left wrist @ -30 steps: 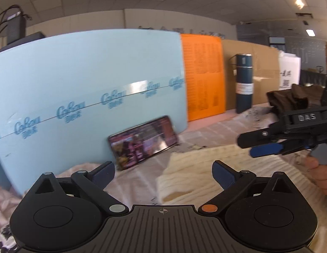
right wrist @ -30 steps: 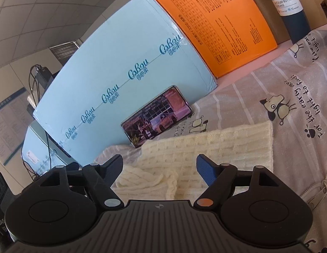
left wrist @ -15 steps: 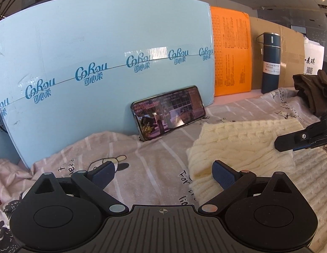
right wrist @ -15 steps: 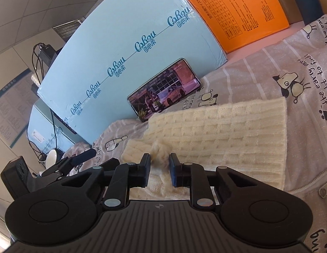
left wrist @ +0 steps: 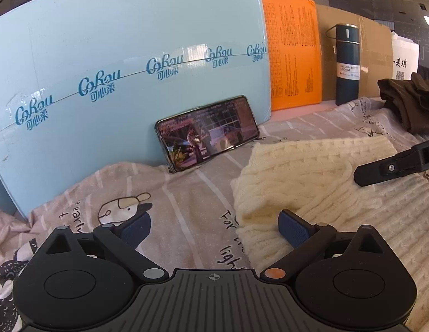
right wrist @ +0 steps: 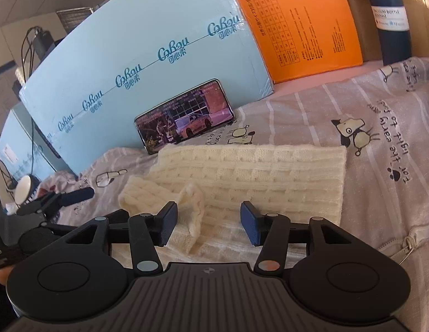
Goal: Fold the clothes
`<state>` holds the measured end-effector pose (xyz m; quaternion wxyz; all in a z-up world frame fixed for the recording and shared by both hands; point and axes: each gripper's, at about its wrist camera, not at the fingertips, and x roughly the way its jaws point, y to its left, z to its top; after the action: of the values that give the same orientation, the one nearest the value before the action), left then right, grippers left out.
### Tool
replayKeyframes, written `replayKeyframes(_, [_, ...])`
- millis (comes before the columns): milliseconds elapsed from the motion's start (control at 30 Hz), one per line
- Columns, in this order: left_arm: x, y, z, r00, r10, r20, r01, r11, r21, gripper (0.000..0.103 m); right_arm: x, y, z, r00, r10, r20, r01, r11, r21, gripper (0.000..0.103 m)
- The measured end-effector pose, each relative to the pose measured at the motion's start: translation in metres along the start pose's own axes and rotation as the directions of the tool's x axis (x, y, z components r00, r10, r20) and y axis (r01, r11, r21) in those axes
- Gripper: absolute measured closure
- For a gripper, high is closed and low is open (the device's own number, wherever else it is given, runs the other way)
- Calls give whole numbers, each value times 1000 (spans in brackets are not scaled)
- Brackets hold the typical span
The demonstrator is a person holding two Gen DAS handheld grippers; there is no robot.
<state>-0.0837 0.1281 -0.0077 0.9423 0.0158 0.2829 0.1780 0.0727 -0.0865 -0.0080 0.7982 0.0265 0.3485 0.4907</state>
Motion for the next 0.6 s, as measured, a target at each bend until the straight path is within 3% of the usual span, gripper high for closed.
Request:
replayKeyframes(133, [-4,-1,0,1000,14,20,-14,1000,3,2,5,18,-8,998,-59,3,59,987,-151,41])
replayKeyframes(200, [-12,0,2,997,32,66,-32,999,2,2,7,21,-10,998,-65,-3,63,981,-184,37])
replayKeyframes(267, [-26,1,5,989,73,126,-72,997,-12,2,10,26,-11,997,-70,-13,66,973,-223,27])
replayKeyframes(367, [-57,1,9,966,130,223,-131,991,-9,2,14,33,-14,996,-87,-28,75,955,-286,19])
replayKeyframes(500, [-114,-3,-4,908,168,385,-182,983,0,2,9,28,-12,999,-33,-24,26,966,-259,14])
replayKeyframes(600, [-142,-8,-20,911,133,390,-160,986,37,2,-8,23,-6,999,22,28,-17,982,-190,12])
